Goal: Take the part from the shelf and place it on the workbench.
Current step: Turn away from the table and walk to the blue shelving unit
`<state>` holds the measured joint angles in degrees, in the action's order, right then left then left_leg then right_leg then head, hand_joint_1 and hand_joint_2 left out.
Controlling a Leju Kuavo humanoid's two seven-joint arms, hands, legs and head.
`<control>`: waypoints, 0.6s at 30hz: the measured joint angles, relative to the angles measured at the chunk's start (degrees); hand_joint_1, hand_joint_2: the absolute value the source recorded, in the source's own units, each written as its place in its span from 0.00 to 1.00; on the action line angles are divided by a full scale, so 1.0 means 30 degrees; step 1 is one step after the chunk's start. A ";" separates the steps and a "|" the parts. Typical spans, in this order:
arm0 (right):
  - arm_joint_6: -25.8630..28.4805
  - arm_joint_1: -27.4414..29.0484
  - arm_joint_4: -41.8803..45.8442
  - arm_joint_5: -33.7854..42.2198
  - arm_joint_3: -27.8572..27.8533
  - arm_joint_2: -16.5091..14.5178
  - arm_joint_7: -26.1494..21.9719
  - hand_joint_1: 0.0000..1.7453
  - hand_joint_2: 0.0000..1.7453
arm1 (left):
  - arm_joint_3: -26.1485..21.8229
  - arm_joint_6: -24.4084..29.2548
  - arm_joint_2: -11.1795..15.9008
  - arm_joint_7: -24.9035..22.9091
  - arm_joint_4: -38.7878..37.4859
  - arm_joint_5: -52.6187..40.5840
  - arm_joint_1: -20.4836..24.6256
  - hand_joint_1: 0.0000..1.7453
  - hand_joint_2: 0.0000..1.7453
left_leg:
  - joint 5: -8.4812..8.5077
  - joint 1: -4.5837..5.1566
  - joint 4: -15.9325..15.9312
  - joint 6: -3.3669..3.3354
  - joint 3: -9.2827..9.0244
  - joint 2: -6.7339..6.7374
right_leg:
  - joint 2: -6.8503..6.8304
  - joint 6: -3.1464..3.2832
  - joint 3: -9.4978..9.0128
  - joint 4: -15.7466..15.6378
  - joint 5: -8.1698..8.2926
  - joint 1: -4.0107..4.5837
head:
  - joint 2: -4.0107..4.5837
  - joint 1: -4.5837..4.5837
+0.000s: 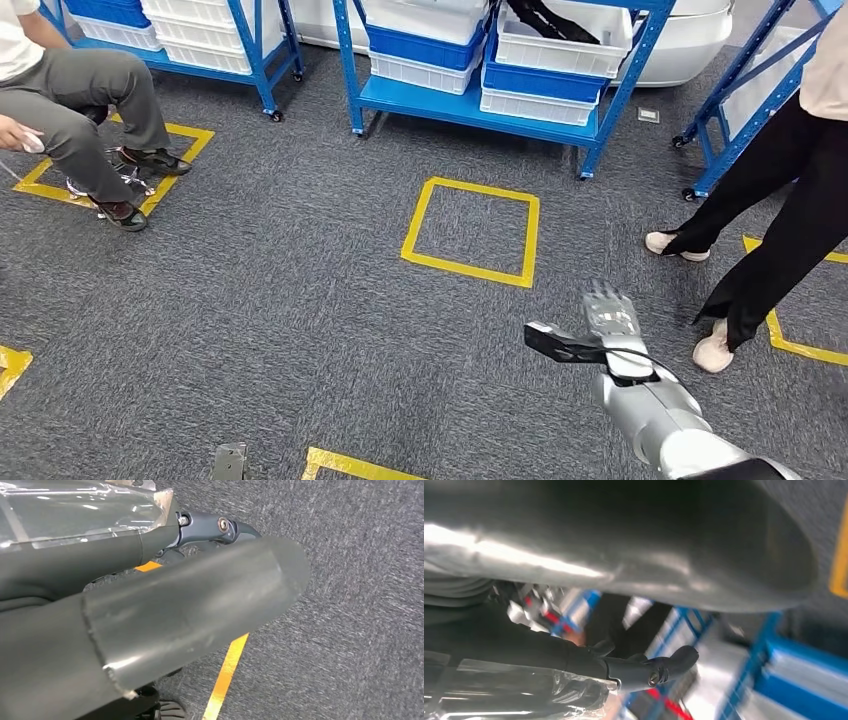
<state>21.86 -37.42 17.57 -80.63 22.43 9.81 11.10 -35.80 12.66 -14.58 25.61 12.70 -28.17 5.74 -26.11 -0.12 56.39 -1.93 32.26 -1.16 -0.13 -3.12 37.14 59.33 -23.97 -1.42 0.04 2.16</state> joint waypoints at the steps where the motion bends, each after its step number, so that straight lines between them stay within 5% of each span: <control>1: -0.0131 0.0208 -0.0100 0.0202 -0.0326 0.0135 0.0000 0.00 0.00 | -0.0002 0.0013 0.0022 0.0009 -0.0016 0.0029 -0.0010 0.00 0.00 | -0.0158 0.0040 0.0088 0.0109 -0.0022 0.0000 | -0.0036 0.0116 -0.0268 -0.0525 0.0184 0.0007 | 0.0000 0.0011; 4: -0.0530 0.0901 -0.0326 0.0719 -0.1202 0.0426 0.0062 0.00 0.00 | -0.0006 0.0055 0.0089 0.0093 -0.0046 0.0131 -0.0037 0.00 0.00 | -0.0485 -0.0054 0.0219 0.0402 -0.0095 0.0022 | -0.0006 0.0636 -0.0427 -0.0612 0.0103 0.0049 | 0.0000 0.0104; 6: -0.0787 0.1274 -0.0430 0.1000 -0.1683 0.0579 0.0204 0.00 0.00 | -0.0005 0.0058 0.0118 0.0168 -0.0060 0.0166 -0.0045 0.00 0.00 | -0.1093 -0.0144 0.1200 0.0619 0.0289 0.0084 | 0.0017 0.0926 -0.0594 -0.0644 0.0000 -0.0017 | 0.0000 0.0138; 9: -0.1005 0.1954 -0.0568 0.1389 -0.2309 0.0759 0.0346 0.00 0.00 | -0.0009 0.0058 0.0158 0.0217 -0.0104 0.0180 -0.0118 0.00 0.00 | -0.2611 -0.0197 0.4860 0.0834 0.2285 0.0149 | 0.0020 0.1242 -0.0843 -0.0645 -0.0228 0.0045 | 0.0000 0.0166; 11: -0.1018 0.2511 -0.0657 0.1564 -0.2667 0.0821 0.0368 0.00 0.00 | -0.0011 0.0058 0.0204 0.0220 -0.0142 0.0187 -0.0208 0.00 0.00 | -0.2428 -0.0194 0.5767 0.0797 0.3104 0.0175 | 0.0031 0.1310 -0.1030 -0.0643 -0.0392 0.0132 | 0.0000 0.0178; 15: -0.1116 0.3138 -0.0777 0.1824 -0.3208 0.0932 0.0401 0.00 0.00 | -0.0007 0.0086 0.0281 0.0230 -0.0178 0.0187 -0.0238 0.00 0.00 | 0.0265 -0.0002 0.1355 0.0138 0.1366 0.0249 | 0.0128 0.1218 -0.1502 -0.0660 -0.0752 0.0317 | 0.0000 0.0160; 18: -0.1335 0.3615 -0.0834 0.2365 -0.3729 0.1018 0.0468 0.00 0.00 | 0.0005 0.0142 0.0297 0.0240 -0.0188 0.0169 -0.0232 0.00 0.00 | 0.0345 0.0183 0.0405 -0.0176 0.0895 0.0315 | 0.0123 0.0933 -0.1620 -0.0736 -0.0943 0.0354 | 0.0000 0.0162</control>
<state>17.86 -26.57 15.06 -73.54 11.24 12.86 12.51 -35.78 13.08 -13.69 26.33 12.14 -27.67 5.05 -25.08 0.43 57.60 -2.46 34.94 -0.21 0.24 -0.32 32.28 57.12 -26.80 -0.35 0.04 2.65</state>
